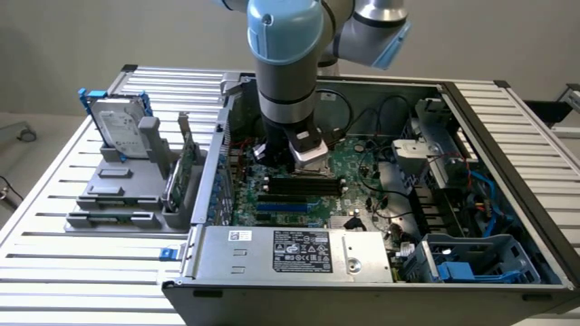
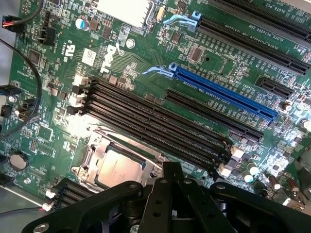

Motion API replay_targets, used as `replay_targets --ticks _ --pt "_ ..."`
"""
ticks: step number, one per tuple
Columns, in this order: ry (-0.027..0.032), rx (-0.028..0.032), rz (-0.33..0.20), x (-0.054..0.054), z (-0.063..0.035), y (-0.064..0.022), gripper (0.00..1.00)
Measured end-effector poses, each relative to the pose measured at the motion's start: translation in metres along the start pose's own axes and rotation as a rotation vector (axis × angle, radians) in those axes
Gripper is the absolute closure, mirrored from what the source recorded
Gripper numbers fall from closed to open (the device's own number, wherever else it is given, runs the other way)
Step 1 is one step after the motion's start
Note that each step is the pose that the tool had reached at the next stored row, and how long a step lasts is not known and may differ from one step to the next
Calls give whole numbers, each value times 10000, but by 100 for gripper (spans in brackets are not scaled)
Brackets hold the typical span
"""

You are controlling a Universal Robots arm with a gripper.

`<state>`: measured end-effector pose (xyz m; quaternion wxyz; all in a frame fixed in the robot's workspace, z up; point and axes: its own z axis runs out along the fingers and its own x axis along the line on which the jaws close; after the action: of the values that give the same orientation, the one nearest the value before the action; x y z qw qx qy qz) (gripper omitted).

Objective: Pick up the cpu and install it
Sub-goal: 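Install the first cpu locking lever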

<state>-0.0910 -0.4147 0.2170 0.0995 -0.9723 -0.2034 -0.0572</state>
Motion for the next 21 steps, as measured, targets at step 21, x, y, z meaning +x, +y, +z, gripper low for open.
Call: replay_targets --ticks 21 --pt "16 37 3 -30 155 -65 89"
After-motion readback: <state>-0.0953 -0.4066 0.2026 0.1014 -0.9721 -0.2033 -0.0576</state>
